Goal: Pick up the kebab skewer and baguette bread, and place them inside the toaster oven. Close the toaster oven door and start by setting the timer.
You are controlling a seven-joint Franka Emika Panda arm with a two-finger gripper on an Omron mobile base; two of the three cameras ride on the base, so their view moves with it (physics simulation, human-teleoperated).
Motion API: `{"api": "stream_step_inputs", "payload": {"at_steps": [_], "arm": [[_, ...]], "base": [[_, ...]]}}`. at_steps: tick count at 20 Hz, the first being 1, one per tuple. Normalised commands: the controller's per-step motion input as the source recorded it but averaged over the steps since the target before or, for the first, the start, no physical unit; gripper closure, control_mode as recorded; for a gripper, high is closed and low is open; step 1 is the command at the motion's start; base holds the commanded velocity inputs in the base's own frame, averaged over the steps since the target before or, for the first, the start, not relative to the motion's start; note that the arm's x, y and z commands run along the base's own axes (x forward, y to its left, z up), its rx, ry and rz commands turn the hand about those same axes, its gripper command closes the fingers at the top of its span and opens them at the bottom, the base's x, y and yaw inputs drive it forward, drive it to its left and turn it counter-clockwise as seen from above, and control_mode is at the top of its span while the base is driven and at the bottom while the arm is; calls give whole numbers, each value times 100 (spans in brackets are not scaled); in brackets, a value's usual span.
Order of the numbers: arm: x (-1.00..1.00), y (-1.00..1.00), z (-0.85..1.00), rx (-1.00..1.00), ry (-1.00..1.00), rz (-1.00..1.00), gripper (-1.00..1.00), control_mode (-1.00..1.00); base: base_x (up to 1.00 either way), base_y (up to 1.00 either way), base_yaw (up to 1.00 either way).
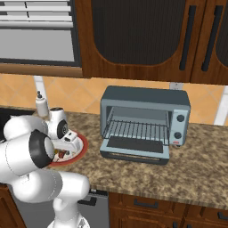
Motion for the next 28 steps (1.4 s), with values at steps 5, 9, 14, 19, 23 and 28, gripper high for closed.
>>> {"api": "stream_step_inputs", "payload": {"at_steps": [5,9,14,19,23,28], "arm": [[-35,-3,88,0,0,-25,100,-100],[-45,-27,87,2,0,-19,100,-100],[-76,-71,58,10,0,-27,100,-100],[-52,-70,51,10,0,-34,100,-100],[-21,-54,35,8,-9,-32,100,-100],[-18,-42,47,8,-6,-30,100,-100]], "base": [[0,0,0],[0,0,0],[0,0,0],[0,0,0],[0,0,0],[0,0,0]]}}
